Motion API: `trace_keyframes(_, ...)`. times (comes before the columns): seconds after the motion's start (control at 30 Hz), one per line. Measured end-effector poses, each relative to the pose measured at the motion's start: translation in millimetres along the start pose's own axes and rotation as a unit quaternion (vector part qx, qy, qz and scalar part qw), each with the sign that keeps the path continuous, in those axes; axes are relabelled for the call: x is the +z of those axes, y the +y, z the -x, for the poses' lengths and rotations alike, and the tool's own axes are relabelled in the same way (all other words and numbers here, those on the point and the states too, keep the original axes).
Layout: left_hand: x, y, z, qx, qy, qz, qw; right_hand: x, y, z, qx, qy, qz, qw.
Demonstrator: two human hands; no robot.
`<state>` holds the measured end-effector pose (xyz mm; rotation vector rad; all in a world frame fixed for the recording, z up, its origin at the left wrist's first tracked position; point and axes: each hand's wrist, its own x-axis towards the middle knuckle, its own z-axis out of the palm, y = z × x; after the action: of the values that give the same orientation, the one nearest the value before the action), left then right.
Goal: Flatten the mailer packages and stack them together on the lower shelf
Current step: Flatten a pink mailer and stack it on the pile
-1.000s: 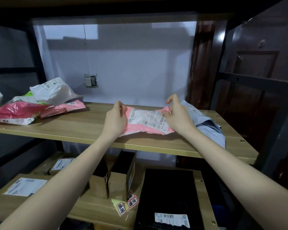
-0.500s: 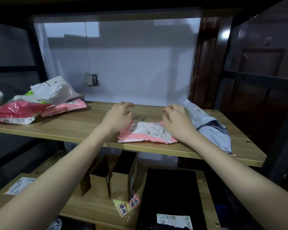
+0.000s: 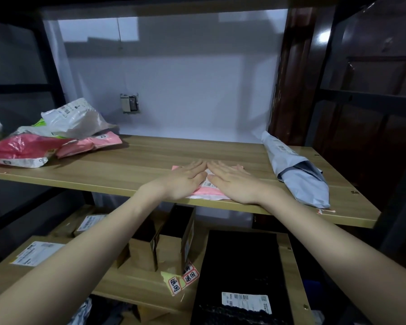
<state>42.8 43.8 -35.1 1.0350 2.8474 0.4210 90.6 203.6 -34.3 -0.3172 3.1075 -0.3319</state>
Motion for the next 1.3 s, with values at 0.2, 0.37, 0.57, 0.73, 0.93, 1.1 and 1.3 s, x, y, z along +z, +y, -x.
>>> trace_keyframes(0.2,1.1,-1.9,-2.1,-0.013,-0.027,-0.049,0.998,1.1,1.0,-2.4,0.01,-0.029,0.018,0.999)
trace_keyframes(0.37,2.1,-3.6,-5.3,-0.02,-0.029,-0.066,0.997,0.6,0.8,-4.9,0.012,-0.046,0.041,0.998)
trace_keyframes(0.57,1.8,-2.2,-5.1,-0.023,-0.026,-0.052,0.998,-0.8,0.2,-3.8,0.015,-0.056,0.039,0.998)
trace_keyframes(0.73,1.2,-1.5,-4.1,-0.022,-0.028,-0.052,0.998,-0.1,1.4,-4.9,0.015,-0.057,0.038,0.998)
trace_keyframes(0.93,0.4,-0.5,-3.6,-0.021,-0.028,-0.05,0.998,0.6,0.5,-5.6,0.02,-0.054,0.039,0.998)
trace_keyframes(1.1,0.7,-1.5,-3.5,-0.018,-0.029,-0.053,0.998,0.8,1.3,-5.7,0.024,-0.055,0.039,0.997)
trace_keyframes(1.3,3.0,-3.0,-5.5,-0.014,-0.021,-0.041,0.999,0.4,1.1,-5.6,0.022,-0.058,0.038,0.997)
